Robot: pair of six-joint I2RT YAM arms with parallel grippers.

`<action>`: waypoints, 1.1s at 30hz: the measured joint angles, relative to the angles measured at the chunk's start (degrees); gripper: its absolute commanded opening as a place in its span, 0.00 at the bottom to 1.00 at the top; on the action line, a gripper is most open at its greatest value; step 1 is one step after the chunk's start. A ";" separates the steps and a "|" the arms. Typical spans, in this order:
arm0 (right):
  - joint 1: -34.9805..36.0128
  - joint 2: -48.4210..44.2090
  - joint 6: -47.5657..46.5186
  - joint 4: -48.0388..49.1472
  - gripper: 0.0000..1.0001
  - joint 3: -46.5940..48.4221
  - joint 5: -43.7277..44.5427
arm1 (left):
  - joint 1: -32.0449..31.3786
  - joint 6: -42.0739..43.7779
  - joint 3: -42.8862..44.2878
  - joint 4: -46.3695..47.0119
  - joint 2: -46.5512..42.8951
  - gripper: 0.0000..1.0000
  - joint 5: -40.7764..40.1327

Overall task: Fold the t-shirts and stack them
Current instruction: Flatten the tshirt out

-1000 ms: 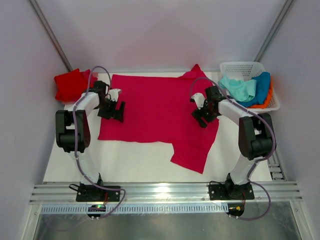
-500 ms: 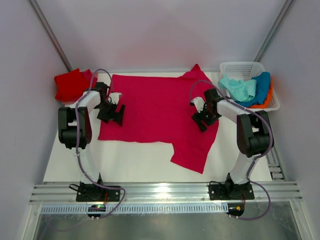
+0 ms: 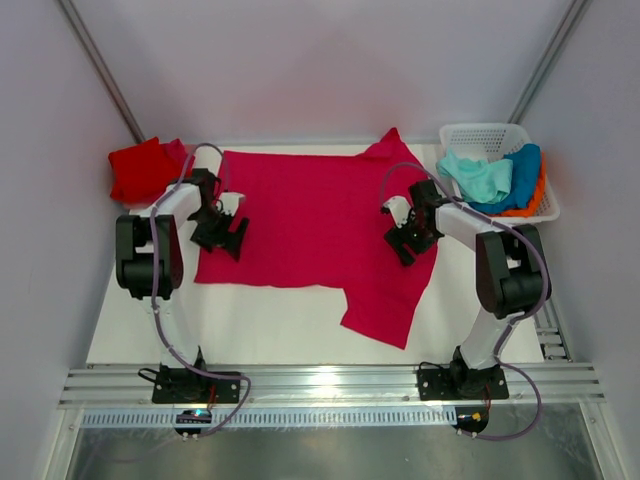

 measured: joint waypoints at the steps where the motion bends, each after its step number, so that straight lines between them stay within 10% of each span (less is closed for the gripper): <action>1: 0.00 -0.28 0.00 0.00 0.80 -0.35 0.02 | 0.00 0.28 -0.44 -0.13 -0.31 0.95 -0.24; 33: 0.00 -17.55 -3.85 -8.35 0.82 -12.28 5.53 | 0.02 4.70 -16.59 -7.15 -19.67 0.94 -3.72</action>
